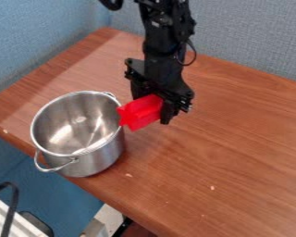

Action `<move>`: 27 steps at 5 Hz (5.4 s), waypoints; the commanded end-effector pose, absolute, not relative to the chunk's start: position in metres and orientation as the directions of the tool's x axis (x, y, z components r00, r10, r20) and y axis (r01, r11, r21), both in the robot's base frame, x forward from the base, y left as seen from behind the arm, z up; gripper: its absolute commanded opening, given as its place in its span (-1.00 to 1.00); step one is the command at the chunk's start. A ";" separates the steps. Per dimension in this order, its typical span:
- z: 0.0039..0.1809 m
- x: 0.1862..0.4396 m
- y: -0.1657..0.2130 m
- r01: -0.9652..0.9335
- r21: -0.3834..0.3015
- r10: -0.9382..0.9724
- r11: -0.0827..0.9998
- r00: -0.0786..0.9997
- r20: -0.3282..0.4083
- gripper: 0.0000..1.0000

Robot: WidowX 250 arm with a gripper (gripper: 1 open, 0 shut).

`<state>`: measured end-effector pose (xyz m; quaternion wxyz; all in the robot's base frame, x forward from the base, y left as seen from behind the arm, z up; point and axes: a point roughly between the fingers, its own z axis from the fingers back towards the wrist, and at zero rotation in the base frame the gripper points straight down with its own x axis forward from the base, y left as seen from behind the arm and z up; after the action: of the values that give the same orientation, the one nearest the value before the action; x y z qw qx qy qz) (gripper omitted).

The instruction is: Move the red object from the metal pot to the table

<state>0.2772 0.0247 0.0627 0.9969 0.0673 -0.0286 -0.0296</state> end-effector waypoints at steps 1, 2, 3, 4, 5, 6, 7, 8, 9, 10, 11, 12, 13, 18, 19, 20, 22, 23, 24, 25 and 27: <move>0.067 0.286 0.017 0.064 0.159 -0.076 0.985 0.995 0.070 -1.00; 0.059 0.284 0.003 0.060 0.165 -0.073 0.984 0.995 0.072 -1.00; 0.050 0.284 -0.001 0.036 0.166 -0.050 0.985 0.996 0.079 -1.00; 0.039 0.279 0.000 0.023 0.172 -0.036 0.985 0.997 0.071 -1.00; 0.032 0.275 0.000 0.017 0.173 -0.029 0.985 0.997 0.069 -1.00; 0.030 0.278 -0.004 0.038 0.177 -0.047 0.984 0.998 0.050 -1.00; 0.029 0.282 -0.009 0.057 0.172 -0.064 0.983 0.997 0.036 -1.00; 0.028 0.278 -0.011 0.077 0.167 -0.080 0.983 0.997 0.011 -1.00; 0.028 0.274 -0.013 0.098 0.160 -0.098 0.982 0.995 -0.010 -1.00; 0.032 0.272 -0.009 0.089 0.151 -0.086 0.984 0.996 -0.029 -1.00; 0.036 0.271 -0.005 0.081 0.141 -0.076 0.987 0.996 -0.046 -1.00; 0.034 0.266 -0.008 0.093 0.133 -0.085 0.987 0.995 -0.060 -1.00; 0.033 0.262 -0.011 0.104 0.128 -0.095 0.986 0.993 -0.073 -1.00; 0.082 0.257 -0.026 0.074 0.103 -0.067 0.992 0.995 -0.074 -1.00; 0.068 0.262 -0.022 0.103 0.099 -0.099 0.990 0.994 -0.046 -1.00; 0.054 0.266 -0.016 0.127 0.105 -0.122 0.986 0.991 -0.049 -1.00; 0.034 0.277 -0.020 0.169 0.113 -0.165 0.979 0.985 -0.041 -1.00; 0.033 0.276 -0.027 0.178 0.094 -0.174 0.979 0.984 -0.045 -1.00; 0.033 0.270 -0.029 0.172 0.074 -0.169 0.982 0.984 -0.049 -1.00; 0.033 0.265 -0.029 0.158 0.061 -0.154 0.986 0.986 -0.055 1.00; 0.036 0.248 -0.025 0.175 0.044 -0.173 0.984 0.983 -0.060 -1.00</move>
<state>0.2418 -0.0271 0.0229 0.9938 0.0267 0.0550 -0.0927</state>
